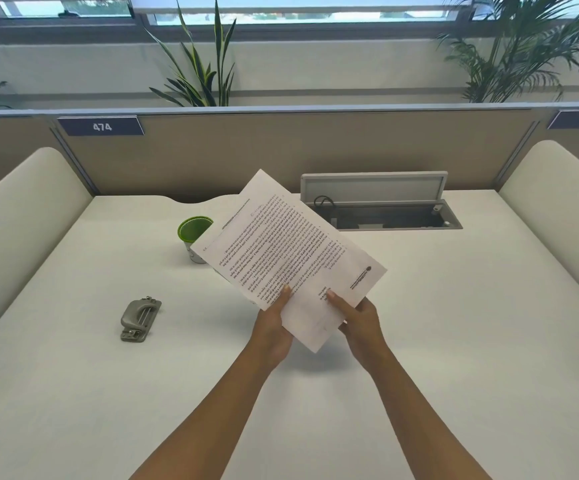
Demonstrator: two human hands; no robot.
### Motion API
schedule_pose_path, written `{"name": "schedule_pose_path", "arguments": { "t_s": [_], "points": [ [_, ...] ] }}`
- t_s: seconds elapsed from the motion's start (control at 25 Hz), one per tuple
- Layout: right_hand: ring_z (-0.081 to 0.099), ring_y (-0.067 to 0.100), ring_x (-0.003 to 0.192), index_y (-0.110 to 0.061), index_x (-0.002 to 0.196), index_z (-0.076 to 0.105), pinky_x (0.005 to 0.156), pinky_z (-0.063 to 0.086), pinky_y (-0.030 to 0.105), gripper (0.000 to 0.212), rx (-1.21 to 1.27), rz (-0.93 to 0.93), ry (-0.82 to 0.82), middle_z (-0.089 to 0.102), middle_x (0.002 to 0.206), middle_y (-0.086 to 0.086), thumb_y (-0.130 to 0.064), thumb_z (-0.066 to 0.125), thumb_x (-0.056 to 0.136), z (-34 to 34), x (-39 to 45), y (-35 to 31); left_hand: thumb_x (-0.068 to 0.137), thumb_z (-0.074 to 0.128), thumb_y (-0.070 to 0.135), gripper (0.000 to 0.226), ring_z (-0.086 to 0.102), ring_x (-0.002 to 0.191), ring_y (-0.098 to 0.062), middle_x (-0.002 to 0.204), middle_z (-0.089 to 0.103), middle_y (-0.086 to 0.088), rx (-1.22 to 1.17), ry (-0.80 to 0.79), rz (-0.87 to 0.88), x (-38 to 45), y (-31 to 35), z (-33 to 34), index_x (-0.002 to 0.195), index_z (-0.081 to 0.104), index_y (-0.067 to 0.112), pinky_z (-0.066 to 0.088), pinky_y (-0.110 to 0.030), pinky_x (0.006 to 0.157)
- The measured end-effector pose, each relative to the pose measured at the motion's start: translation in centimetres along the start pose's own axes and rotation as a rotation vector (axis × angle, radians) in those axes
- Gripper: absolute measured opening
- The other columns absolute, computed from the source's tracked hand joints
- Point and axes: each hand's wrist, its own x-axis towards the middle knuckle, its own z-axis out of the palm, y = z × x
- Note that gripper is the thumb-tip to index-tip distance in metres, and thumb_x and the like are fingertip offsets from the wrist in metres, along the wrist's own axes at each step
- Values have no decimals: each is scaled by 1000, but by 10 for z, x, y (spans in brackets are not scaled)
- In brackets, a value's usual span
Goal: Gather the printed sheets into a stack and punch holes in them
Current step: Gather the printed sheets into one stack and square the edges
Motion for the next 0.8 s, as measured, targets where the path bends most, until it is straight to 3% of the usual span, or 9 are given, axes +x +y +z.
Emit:
{"name": "schedule_pose_path", "arguments": {
  "t_s": [0.12, 0.28, 0.4, 0.56, 0.68, 0.8],
  "points": [
    [75, 21, 105, -17, 124, 67, 77, 60, 33, 39, -59, -26, 39, 77, 118, 1, -17, 77, 87, 5, 3, 3, 99, 62, 16, 44, 66, 122, -29, 135, 68, -7, 34, 29, -18, 0, -5, 0, 141, 54, 25, 57, -52, 95],
    [76, 25, 101, -16, 120, 68, 76, 61, 36, 35, -186, -13, 82, 78, 114, 1, -15, 77, 86, -19, 10, -12, 97, 61, 11, 42, 76, 83, -18, 115, 75, -9, 113, 127, -48, 4, 16, -21, 139, 57, 15, 61, -35, 67],
    [77, 24, 98, -16, 121, 69, 71, 60, 34, 35, -278, 20, 35, 78, 114, 1, -16, 77, 87, -44, 10, -28, 94, 62, 32, 32, 72, 93, -22, 99, 80, -4, 157, 252, -79, 9, 51, -50, 122, 69, 17, 58, -39, 77],
    [76, 23, 101, -17, 120, 71, 77, 60, 33, 33, -457, 76, -67, 78, 115, 1, -20, 77, 88, -64, 11, -44, 82, 62, 58, 52, 68, 86, -28, 96, 75, -8, 254, 215, -219, 16, 92, -81, 107, 72, 14, 48, -37, 74],
    [77, 19, 98, -18, 116, 73, 74, 60, 25, 27, -531, 72, -85, 79, 109, -3, -22, 75, 90, -62, 11, -45, 80, 66, 57, 49, 73, 90, -25, 100, 78, -3, 614, 97, -253, 18, 93, -81, 110, 73, 19, 55, -39, 79],
    [76, 20, 98, -15, 114, 73, 80, 61, 33, 23, -584, -1, -26, 79, 107, -1, -23, 73, 92, -53, 10, -38, 80, 79, 35, 35, 74, 107, -29, 108, 80, -2, 767, 38, -144, 17, 74, -70, 112, 74, 20, 59, -41, 84]
  ]
}}
